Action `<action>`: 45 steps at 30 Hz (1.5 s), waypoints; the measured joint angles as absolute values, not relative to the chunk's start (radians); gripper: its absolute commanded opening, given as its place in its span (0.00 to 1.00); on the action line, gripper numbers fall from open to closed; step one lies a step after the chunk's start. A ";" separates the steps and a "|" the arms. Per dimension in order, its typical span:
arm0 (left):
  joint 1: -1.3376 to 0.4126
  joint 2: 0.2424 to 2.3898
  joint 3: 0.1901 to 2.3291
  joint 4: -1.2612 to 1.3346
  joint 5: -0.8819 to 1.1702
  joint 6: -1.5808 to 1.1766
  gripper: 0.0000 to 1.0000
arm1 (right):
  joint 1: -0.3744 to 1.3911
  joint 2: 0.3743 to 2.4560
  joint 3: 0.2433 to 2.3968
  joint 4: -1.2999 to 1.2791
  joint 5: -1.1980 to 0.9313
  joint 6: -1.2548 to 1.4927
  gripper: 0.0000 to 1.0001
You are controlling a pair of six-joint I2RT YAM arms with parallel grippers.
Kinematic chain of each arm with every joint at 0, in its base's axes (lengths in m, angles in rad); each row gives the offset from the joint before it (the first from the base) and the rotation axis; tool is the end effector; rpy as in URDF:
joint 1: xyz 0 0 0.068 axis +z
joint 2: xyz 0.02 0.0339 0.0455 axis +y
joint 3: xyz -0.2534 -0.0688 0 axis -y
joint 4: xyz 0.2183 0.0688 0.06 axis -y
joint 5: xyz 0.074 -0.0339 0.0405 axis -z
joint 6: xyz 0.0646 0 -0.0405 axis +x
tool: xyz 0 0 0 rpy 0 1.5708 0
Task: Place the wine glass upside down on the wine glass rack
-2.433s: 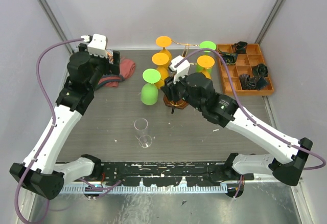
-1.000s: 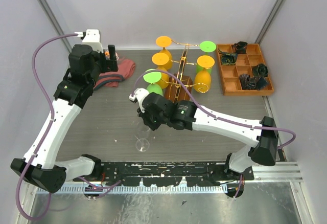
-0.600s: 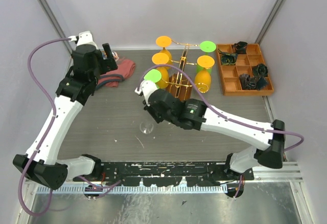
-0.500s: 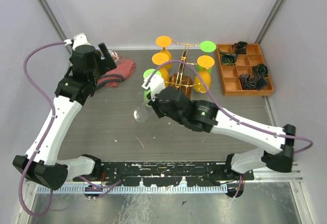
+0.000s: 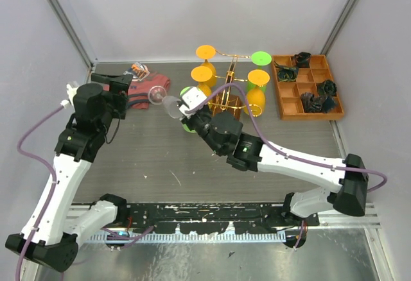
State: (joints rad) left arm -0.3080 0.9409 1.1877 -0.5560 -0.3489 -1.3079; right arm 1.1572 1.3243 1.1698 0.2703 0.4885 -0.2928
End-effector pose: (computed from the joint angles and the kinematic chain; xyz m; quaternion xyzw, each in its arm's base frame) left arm 0.1935 -0.0384 0.3888 -0.4711 0.6489 -0.3230 0.5027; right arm 0.1537 0.2747 0.4001 -0.2927 0.6027 0.1575 0.7254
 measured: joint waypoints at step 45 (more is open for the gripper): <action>-0.307 1.055 1.058 -0.308 -0.104 -1.784 0.13 | 1.086 1.484 1.085 0.800 0.265 -0.414 0.01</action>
State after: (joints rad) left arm -0.3073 1.0550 1.0580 -0.3084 -0.1040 -1.7844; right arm 1.0859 1.4841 1.0851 0.7998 0.2653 -0.4141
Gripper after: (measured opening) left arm 0.324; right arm 0.083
